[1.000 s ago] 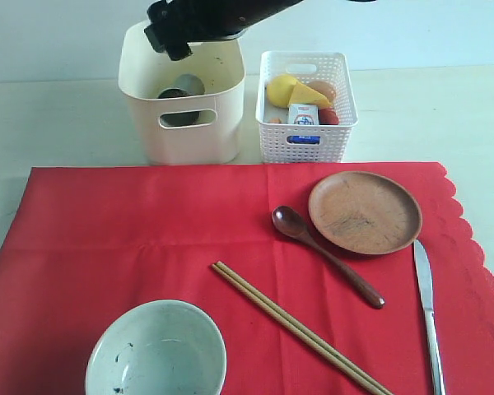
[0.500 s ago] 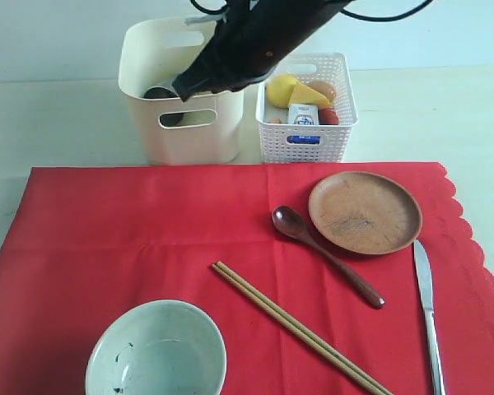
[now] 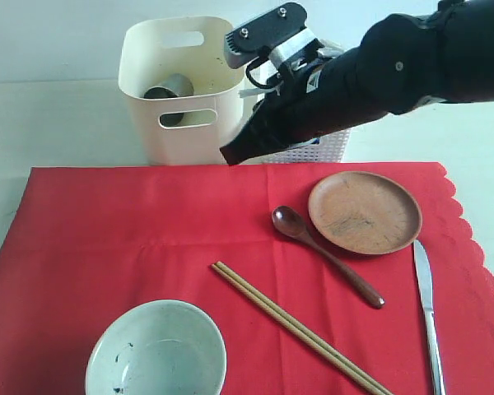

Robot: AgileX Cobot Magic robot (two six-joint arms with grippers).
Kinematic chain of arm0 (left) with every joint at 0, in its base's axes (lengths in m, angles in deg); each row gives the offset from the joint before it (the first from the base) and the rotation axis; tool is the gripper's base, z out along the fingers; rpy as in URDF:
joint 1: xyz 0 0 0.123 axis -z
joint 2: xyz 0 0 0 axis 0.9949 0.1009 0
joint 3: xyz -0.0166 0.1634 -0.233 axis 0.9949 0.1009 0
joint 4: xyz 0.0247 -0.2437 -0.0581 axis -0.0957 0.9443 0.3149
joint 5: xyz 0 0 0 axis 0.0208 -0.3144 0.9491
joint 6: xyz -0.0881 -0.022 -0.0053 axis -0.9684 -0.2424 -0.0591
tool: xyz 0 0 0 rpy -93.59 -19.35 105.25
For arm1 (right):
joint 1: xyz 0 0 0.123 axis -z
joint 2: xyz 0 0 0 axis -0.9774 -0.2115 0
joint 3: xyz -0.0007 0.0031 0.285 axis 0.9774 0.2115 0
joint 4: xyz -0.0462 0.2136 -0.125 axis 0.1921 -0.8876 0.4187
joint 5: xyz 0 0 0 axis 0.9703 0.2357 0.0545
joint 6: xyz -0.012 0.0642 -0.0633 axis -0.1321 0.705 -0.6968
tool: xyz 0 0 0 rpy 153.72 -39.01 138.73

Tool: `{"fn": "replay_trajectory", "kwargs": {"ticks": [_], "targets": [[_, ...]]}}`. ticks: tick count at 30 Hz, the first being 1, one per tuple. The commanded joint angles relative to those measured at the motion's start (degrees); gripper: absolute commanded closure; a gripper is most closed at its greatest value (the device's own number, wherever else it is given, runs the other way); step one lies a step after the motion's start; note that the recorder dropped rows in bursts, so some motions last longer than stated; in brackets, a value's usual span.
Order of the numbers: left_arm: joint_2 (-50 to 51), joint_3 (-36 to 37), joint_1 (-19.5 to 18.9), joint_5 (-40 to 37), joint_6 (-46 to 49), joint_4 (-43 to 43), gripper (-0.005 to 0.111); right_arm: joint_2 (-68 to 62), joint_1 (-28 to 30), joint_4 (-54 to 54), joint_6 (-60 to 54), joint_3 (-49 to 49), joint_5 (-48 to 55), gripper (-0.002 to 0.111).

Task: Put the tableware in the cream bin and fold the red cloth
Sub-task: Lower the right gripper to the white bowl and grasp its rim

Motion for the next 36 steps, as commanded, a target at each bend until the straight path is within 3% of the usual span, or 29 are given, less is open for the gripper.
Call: {"fn": "replay_trajectory", "kwargs": {"ticks": [1, 11, 18, 21, 28, 32, 36], "targets": [[-0.4, 0.0, -0.1, 0.4, -0.3, -0.2, 0.107, 3.7, -0.2, -1.3, -2.0, 0.9, 0.7, 0.108], [-0.4, 0.0, -0.1, 0.4, -0.3, -0.2, 0.107, 11.4, -11.5, -1.4, -4.9, 0.9, 15.8, 0.108], [-0.4, 0.0, -0.1, 0.4, -0.3, -0.2, 0.107, 10.3, -16.8, -1.5, -1.5, 0.9, 19.8, 0.106], [-0.4, 0.0, -0.1, 0.4, -0.3, -0.2, 0.107, 8.9, -17.6, -1.1, 0.3, 0.9, 19.3, 0.095], [-0.4, 0.0, -0.1, 0.4, -0.3, -0.2, 0.107, 4.2, -17.7, -1.9, 0.3, 0.9, 18.8, 0.057], [-0.4, 0.0, -0.1, 0.4, -0.3, -0.2, 0.107, 0.2, -17.7, -4.1, -0.2, -0.5, 19.1, 0.049], [-0.4, 0.0, -0.1, 0.4, -0.3, -0.2, 0.107, -3.9, -17.7, -5.4, -0.2, -3.0, 21.4, 0.049]]}}
